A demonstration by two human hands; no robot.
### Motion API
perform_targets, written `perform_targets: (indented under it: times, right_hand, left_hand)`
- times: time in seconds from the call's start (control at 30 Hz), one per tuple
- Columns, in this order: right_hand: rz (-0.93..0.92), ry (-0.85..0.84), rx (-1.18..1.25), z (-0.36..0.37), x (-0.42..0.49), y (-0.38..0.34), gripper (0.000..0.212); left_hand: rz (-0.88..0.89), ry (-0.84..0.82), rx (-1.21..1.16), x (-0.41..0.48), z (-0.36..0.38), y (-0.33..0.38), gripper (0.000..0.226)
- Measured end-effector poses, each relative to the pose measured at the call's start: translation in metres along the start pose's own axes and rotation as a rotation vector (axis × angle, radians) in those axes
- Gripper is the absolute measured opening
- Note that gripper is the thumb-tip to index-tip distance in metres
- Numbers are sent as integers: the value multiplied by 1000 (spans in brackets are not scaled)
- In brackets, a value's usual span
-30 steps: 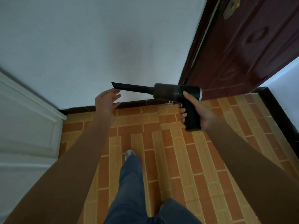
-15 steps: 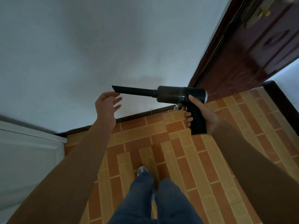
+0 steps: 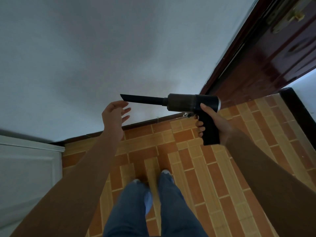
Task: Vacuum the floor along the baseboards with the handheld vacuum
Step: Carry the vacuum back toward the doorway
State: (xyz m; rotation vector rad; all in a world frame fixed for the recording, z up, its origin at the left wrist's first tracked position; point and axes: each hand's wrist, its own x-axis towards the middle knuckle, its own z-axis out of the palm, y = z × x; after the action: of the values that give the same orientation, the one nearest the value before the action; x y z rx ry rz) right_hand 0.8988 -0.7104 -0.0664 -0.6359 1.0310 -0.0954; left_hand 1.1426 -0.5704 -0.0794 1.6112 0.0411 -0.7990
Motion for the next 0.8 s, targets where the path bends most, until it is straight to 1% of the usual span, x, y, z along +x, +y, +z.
perform_targets:
  times: [0.1,0.2,0.43,0.63,0.8]
  right_hand:
    - [10,22,12,3,11,2,38]
    - [2,31,52,7,27,13,37]
    - [-27,55,131,11,79,62,37]
    - [9,64,223,-8,123,131,37]
    - [57,82,295,-48,174,201,36]
  left_hand:
    - [-4,-14,26,11,-3,-2,37]
    - [-3,-44,61,26,-7,-8,34]
    - [21,-156,188,77,-25,-43,33]
    - [-41,-195,249,113,-38,-108,36]
    - [-99,-211,261,141,-37,-194,42]
